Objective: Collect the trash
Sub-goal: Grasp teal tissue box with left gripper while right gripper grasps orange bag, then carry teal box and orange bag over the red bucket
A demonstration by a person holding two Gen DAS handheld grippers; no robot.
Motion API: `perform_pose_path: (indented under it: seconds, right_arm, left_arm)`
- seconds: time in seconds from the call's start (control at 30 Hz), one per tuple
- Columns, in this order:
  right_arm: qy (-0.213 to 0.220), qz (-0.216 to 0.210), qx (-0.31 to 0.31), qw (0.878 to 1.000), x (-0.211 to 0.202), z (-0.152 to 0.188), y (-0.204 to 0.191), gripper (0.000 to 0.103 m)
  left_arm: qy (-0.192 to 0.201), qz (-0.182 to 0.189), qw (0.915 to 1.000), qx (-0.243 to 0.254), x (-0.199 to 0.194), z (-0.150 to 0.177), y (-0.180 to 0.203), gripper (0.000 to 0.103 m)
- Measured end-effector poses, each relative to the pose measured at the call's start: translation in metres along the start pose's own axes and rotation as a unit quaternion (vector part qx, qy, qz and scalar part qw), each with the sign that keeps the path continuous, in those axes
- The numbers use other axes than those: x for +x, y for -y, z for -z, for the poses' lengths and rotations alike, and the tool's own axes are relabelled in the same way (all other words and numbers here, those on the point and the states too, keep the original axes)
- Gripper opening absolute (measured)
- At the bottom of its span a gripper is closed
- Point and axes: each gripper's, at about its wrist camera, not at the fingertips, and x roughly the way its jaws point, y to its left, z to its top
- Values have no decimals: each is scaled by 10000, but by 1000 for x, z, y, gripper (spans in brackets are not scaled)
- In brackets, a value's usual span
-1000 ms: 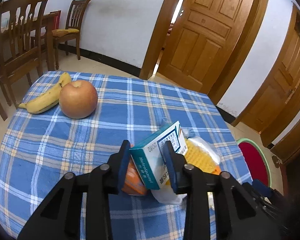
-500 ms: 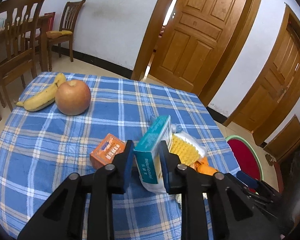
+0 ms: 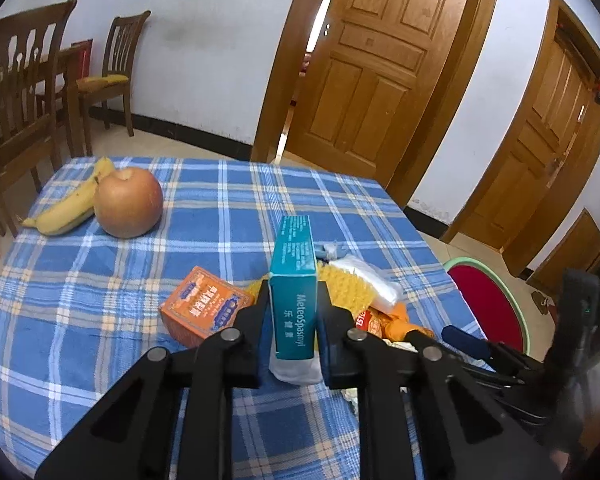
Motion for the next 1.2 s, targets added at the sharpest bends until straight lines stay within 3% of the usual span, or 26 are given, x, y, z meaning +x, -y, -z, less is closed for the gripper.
perform_pose_path:
  seconds: [0.1,0.47,1.2]
  right_arm:
    - [-96,-85,7,9999,6,2,-1,54]
    - [-20,-214,70,9997,-4,7,1,34]
    - [936,105,177,9954,-101,19,36,32]
  left_arm:
    - [67,30,10000,-13,-6,0,0,18]
    - [179,129,9997,-67,-24,1,3,18]
    - [158,396,9984,376,-41,7,70,18]
